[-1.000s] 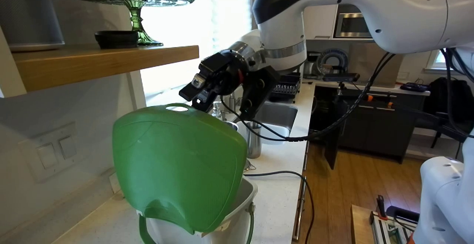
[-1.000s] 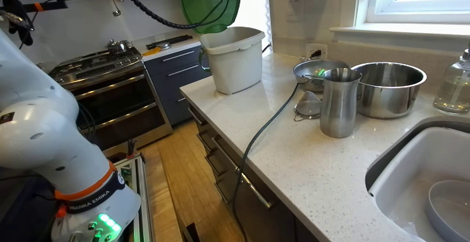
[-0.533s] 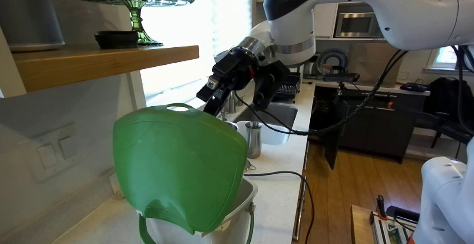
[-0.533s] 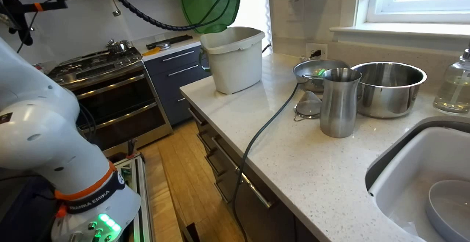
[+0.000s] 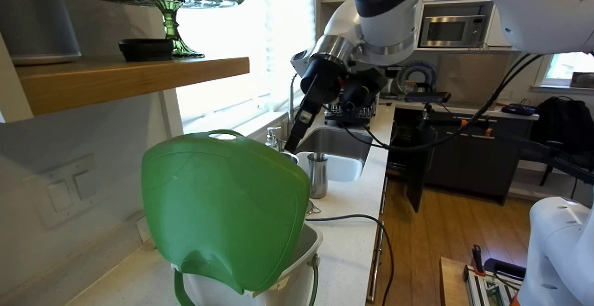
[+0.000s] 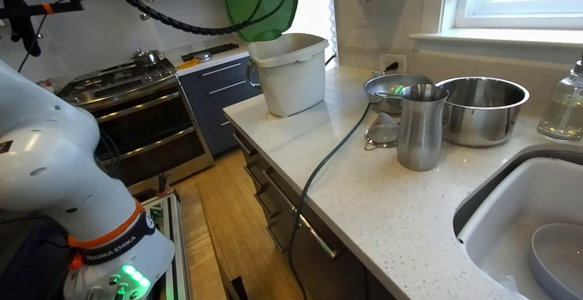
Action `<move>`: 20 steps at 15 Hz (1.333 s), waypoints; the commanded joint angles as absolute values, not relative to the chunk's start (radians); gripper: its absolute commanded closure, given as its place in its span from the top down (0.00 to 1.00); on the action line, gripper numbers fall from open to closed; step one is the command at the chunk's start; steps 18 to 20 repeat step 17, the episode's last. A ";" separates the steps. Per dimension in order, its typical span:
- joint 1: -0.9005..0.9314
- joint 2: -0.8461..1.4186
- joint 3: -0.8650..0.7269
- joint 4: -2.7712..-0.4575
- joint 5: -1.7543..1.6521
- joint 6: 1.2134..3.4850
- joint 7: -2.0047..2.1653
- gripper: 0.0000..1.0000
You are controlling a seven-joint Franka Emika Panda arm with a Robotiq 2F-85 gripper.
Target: Open the green lid of the bin fully
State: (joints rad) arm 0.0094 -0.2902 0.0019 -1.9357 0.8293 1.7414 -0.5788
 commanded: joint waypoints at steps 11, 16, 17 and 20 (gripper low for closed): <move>-0.010 -0.455 -0.083 -1.891 0.696 1.670 -0.348 1.00; 0.005 -0.445 -0.091 -1.884 0.714 1.682 -0.368 1.00; 0.005 -0.445 -0.091 -1.884 0.713 1.682 -0.367 1.00; 0.005 -0.445 -0.091 -1.884 0.713 1.682 -0.367 1.00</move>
